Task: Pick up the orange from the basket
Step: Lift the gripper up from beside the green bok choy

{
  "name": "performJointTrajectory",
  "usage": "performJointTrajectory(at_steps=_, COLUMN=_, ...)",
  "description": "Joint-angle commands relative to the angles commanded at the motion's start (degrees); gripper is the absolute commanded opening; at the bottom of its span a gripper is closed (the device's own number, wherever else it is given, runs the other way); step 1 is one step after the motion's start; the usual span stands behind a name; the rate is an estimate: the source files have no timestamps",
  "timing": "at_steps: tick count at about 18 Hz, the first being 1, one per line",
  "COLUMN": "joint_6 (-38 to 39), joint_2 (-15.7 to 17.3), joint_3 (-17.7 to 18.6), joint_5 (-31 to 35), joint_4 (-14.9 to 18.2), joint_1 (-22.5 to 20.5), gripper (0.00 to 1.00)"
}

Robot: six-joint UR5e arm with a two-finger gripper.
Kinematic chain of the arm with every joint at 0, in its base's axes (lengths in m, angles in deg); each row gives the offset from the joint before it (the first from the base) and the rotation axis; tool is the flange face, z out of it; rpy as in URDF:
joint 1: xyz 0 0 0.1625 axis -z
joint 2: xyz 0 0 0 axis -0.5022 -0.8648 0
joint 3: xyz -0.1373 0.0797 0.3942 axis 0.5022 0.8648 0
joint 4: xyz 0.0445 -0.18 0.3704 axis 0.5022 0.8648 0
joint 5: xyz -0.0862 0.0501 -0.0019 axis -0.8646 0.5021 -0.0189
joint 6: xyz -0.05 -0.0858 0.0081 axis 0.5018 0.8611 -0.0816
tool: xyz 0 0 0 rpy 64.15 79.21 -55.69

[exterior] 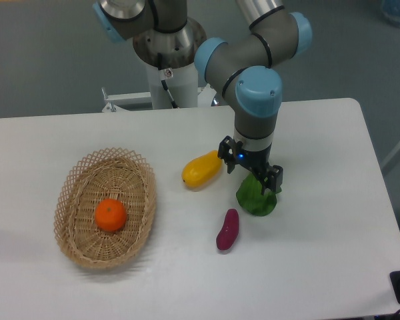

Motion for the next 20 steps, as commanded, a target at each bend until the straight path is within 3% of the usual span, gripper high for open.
performJointTrajectory(at_steps=7, joint_6=2.0, joint_2=0.3, joint_3=0.5, joint_5=0.1, joint_4=0.4, joint_1=0.3, gripper=1.00)
performJointTrajectory(at_steps=12, joint_6=11.8, joint_2=1.2, joint_3=1.5, joint_5=-0.2, joint_4=-0.2, joint_1=1.5, gripper=1.00)
performJointTrajectory(at_steps=20, joint_6=19.2, joint_2=0.8, joint_3=2.2, joint_5=-1.4, joint_4=-0.6, joint_1=4.5, gripper=1.00)
